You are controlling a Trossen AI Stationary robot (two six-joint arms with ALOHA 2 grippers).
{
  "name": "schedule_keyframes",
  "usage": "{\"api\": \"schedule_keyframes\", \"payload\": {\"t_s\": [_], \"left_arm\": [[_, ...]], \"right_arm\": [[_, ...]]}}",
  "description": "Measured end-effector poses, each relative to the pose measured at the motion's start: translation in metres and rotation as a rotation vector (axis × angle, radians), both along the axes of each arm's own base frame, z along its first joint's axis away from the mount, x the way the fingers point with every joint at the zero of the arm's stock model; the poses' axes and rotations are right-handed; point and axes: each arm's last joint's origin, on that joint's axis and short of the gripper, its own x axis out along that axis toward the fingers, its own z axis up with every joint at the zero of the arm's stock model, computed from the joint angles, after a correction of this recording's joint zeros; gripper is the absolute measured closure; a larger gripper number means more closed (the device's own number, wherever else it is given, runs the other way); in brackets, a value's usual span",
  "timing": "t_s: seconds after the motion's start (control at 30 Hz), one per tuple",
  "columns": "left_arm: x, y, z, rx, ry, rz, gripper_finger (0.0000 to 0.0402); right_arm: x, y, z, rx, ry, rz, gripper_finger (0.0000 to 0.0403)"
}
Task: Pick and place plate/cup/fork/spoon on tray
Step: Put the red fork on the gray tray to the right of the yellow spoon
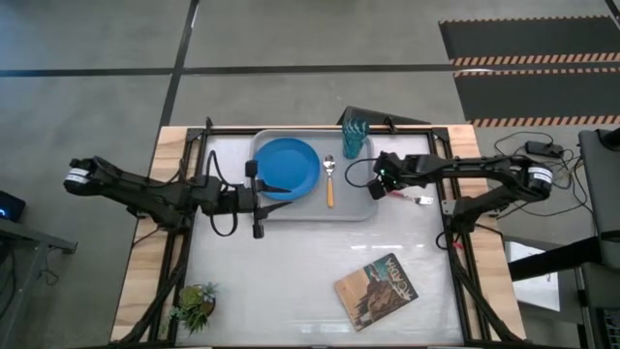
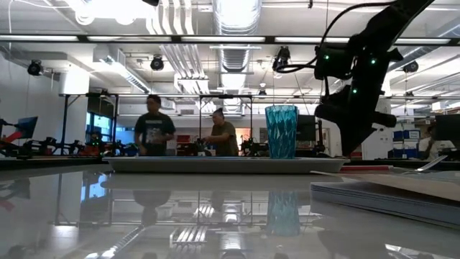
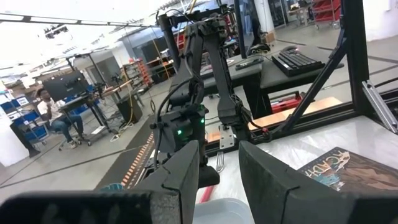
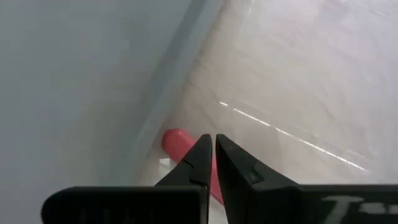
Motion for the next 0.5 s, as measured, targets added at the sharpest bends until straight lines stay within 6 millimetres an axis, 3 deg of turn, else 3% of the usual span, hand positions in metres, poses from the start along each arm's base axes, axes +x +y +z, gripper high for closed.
{"api": "schedule_keyframes", "payload": {"t_s": [0.5], "left_arm": [[0.0,0.0,0.0,0.0,0.001,0.0,0.0304]], "right_arm": [[0.009,0.0,-0.018,0.027,0.051,0.031,0.0391]]}}
